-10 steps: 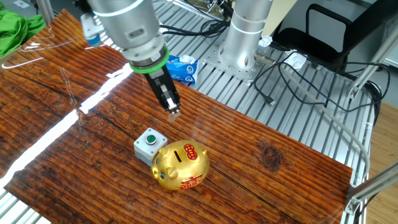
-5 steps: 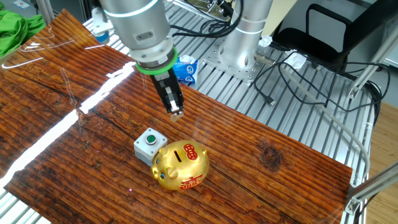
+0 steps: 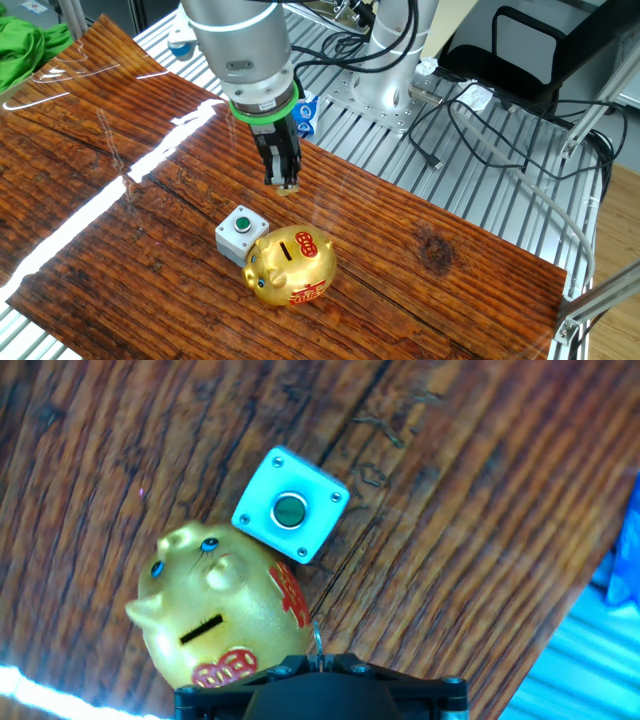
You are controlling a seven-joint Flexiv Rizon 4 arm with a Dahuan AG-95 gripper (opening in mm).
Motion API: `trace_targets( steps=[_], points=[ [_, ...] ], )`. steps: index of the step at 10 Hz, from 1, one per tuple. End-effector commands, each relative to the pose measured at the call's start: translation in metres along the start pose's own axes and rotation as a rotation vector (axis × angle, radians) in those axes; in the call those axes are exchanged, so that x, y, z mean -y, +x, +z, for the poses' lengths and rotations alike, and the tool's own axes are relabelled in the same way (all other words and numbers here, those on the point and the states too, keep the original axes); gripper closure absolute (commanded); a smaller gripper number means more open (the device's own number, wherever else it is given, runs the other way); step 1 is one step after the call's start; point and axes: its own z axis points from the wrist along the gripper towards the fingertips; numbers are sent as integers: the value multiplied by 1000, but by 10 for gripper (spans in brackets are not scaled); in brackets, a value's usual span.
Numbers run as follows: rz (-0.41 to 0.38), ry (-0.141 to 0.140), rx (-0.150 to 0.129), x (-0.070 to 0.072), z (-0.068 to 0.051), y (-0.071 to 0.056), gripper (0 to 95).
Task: Drop coins into a piggy bank
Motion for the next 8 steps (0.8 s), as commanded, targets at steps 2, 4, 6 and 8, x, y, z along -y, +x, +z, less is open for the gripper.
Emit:
trace_targets(
  steps=[2,4,6,8],
  points=[
    [122,-11,2,-5,1,-1,950],
    [156,-14,2,-9,1,-2,950],
    [217,-13,13,-13,1,-4,950],
    [229,-5,41,-15,2,-5,950]
  ],
)
